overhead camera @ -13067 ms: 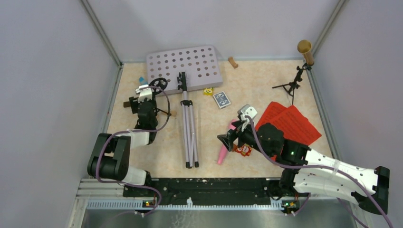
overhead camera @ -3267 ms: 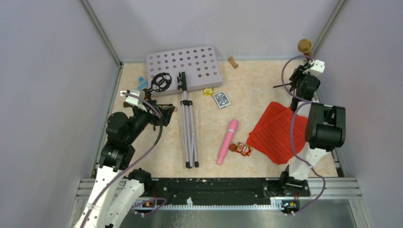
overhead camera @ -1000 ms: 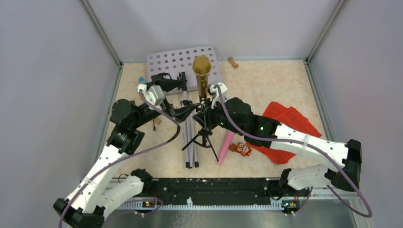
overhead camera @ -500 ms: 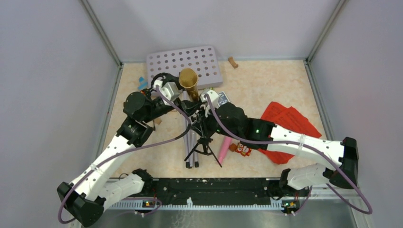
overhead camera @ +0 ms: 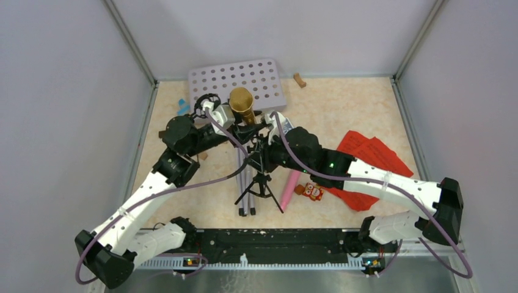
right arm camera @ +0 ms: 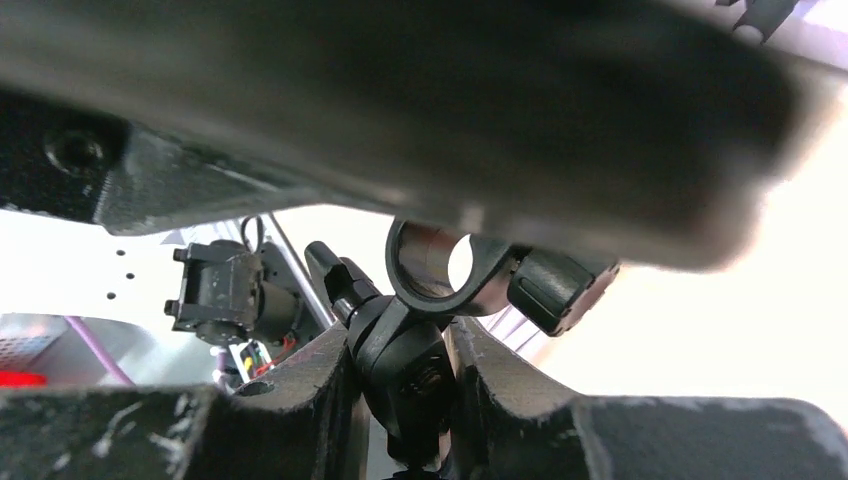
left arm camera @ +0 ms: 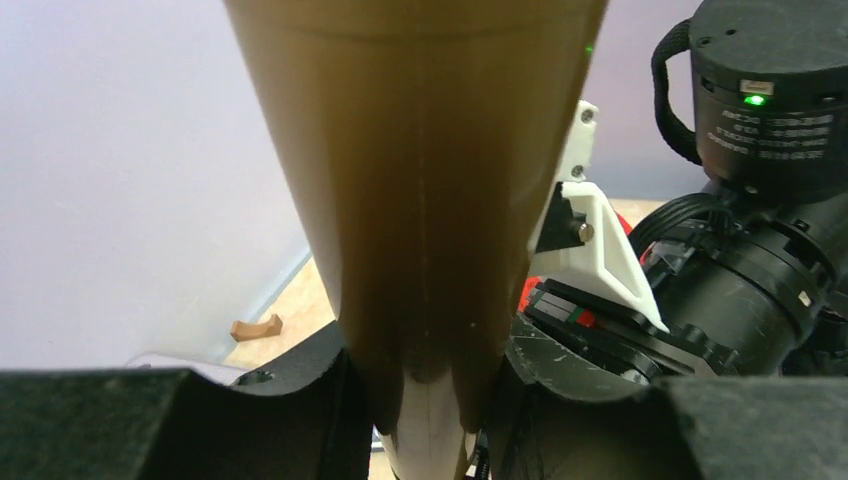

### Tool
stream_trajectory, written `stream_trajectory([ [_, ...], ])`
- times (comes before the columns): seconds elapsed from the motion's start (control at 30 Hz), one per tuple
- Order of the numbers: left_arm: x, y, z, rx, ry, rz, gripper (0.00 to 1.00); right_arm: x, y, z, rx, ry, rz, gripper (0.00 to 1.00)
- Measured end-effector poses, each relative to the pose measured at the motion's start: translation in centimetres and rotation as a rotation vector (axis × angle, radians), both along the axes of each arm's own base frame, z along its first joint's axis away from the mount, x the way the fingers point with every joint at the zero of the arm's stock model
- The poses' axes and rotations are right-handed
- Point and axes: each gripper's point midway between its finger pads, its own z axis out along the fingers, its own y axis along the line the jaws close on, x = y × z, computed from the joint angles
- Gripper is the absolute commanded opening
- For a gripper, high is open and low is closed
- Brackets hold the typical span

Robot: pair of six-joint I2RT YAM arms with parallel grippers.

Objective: Pack up the instrument practice props

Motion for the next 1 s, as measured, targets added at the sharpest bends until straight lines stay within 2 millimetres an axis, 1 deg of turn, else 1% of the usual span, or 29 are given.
stream_trajectory([
  [0.07,0.4,0.0,-0.5,0.011,0.019,0.009,0.0,0.4,-0.2,-0.5,0.03,0.03,0.02,0.0],
  [0.17,0.8,0.0,-1.4,0.029,0.055,0.021,0.0,0.5,-0.4,-1.2,0.05,0.077,0.059,0.0],
  [0.23,1.0,0.0,-1.5,0.027,0.061,0.028,0.0,0.5,-0.5,-1.2,0.057,0.097,0.079,0.0],
  [0.33,1.1,0.2,-1.2,0.024,0.066,0.035,0.0,0.5,0.0,-1.2,0.054,0.116,0.109,0.0],
  [0.47,2.0,0.5,-0.2,0.022,0.059,0.063,0.0,1.5,1.3,-0.5,0.064,0.118,0.108,0.0],
  [0.53,2.6,0.7,0.4,0.027,0.052,0.086,0.0,2.2,1.6,-0.1,0.073,0.112,0.096,0.0],
  [0.67,3.4,0.9,0.9,0.041,0.051,0.113,0.0,3.3,1.8,0.3,0.091,0.098,0.066,0.0],
  [0.87,4.3,1.4,1.1,0.048,0.046,0.165,0.0,4.8,1.9,-0.1,0.125,0.144,0.043,0.0],
  [0.9,3.6,1.1,1.6,0.032,0.06,0.132,0.0,5.6,1.5,-0.6,0.119,0.167,0.001,0.0],
  [0.97,1.2,0.5,4.2,-0.014,0.025,0.042,0.0,8.9,-0.2,-3.6,0.064,0.226,-0.122,0.0],
  [1.0,-0.5,0.4,6.1,-0.049,-0.011,-0.006,0.0,11.0,-1.6,-6.0,0.012,0.258,-0.202,0.0],
])
